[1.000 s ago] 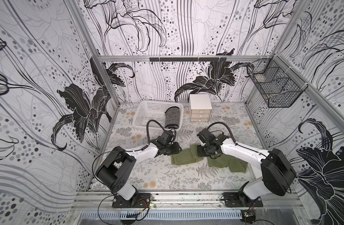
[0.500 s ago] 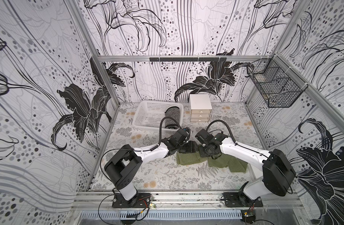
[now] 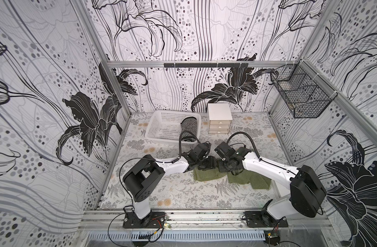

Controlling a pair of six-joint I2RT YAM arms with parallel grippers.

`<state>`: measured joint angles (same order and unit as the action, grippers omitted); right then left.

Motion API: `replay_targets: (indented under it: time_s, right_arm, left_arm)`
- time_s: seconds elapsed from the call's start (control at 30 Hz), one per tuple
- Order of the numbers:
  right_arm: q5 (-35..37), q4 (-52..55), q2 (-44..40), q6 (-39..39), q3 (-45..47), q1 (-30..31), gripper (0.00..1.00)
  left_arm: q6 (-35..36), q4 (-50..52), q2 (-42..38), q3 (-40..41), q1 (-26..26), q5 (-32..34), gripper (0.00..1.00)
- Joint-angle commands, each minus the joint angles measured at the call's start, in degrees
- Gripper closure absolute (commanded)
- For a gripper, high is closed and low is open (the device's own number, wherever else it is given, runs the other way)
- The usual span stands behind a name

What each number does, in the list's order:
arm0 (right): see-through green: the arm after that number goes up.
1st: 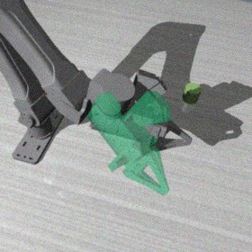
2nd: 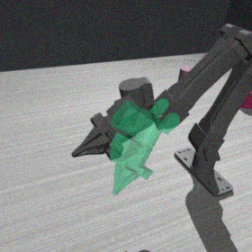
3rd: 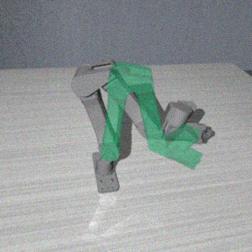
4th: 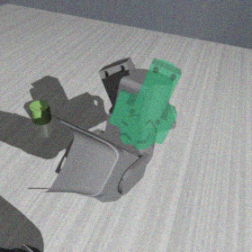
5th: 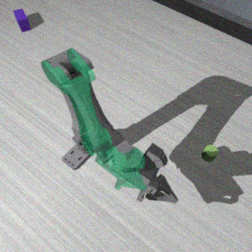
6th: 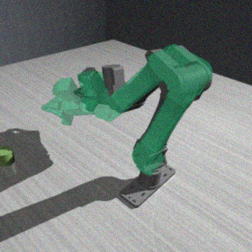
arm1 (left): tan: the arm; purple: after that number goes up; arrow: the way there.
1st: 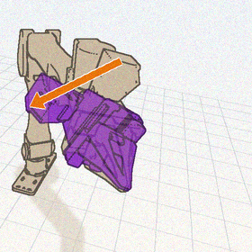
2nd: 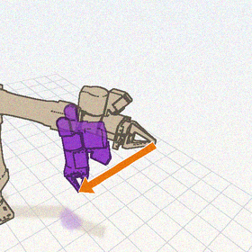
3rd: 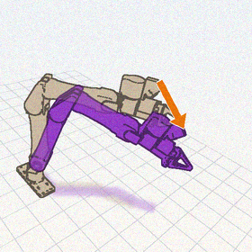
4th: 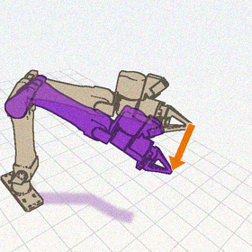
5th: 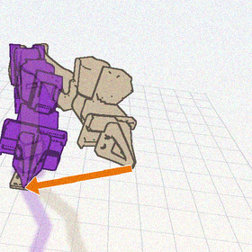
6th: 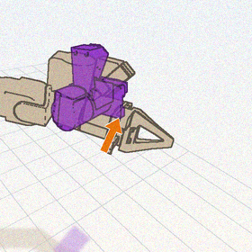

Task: Roll up the scarf and place it into the basket
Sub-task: Roll the scarf at the center of the board.

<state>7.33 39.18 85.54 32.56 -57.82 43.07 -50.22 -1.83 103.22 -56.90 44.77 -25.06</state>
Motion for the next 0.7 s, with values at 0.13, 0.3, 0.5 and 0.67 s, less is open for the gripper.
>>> replay_targets:
  time_s: [0.13,0.3,0.5,0.67]
  right_arm:
    - [-2.27,-2.62,-1.71,1.84,0.7,0.7,1.0]
    - [-2.87,-3.26,-1.88,2.12,1.25,0.7,1.0]
    - [-0.7,-0.55,-2.71,1.63,0.91,0.1,0.77]
    - [5.2,4.71,-5.18,1.92,1.38,-2.73,0.66]
  left_arm:
    - [-1.44,-3.48,1.99,-1.38,0.73,0.45,0.87]
    - [-1.75,-3.53,1.53,0.36,0.72,1.39,1.0]
    - [-2.12,-4.98,2.31,1.72,0.64,1.43,1.0]
    - [-2.25,-5.86,4.37,1.54,0.66,0.41,1.0]
